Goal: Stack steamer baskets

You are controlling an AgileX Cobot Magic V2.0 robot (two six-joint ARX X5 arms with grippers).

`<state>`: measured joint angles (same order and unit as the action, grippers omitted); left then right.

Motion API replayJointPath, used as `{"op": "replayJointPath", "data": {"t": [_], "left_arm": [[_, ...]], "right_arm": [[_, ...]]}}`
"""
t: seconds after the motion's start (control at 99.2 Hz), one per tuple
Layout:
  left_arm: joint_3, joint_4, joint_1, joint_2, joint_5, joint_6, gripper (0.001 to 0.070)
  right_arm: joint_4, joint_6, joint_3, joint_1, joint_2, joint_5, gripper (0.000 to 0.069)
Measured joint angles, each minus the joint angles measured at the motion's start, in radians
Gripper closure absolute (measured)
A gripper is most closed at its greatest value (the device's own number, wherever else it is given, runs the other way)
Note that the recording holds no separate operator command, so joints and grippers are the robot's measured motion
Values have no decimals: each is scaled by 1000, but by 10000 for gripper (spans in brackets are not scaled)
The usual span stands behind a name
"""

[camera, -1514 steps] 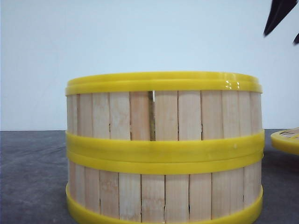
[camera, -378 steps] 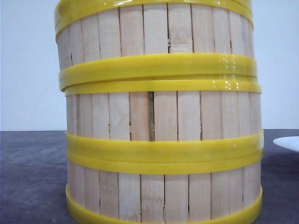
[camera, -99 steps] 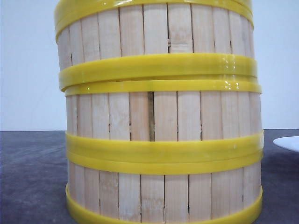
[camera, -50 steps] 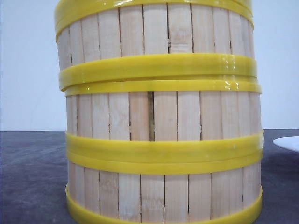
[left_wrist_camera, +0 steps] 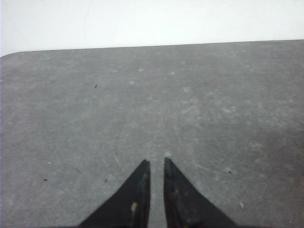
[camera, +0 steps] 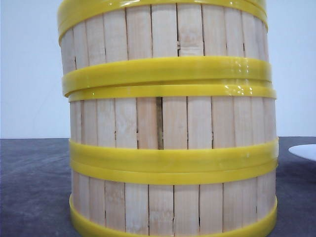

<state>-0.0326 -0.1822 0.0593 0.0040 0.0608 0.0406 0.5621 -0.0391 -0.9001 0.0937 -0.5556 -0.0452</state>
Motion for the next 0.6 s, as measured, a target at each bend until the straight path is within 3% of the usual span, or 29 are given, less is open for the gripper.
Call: {"op": "replayJointPath", "data": {"t": [0.161,0.413,0.605], "left_arm": [[0,0,0,0,0,0,684],[0,0,0,0,0,0,684],[0,0,0,0,0,0,684]], "right_arm": [[-119,-6,243,-148,135,73,680],[-216,-8,574,-154,362,76,680],[-237,-2,728,-154,461,77,680]]}}
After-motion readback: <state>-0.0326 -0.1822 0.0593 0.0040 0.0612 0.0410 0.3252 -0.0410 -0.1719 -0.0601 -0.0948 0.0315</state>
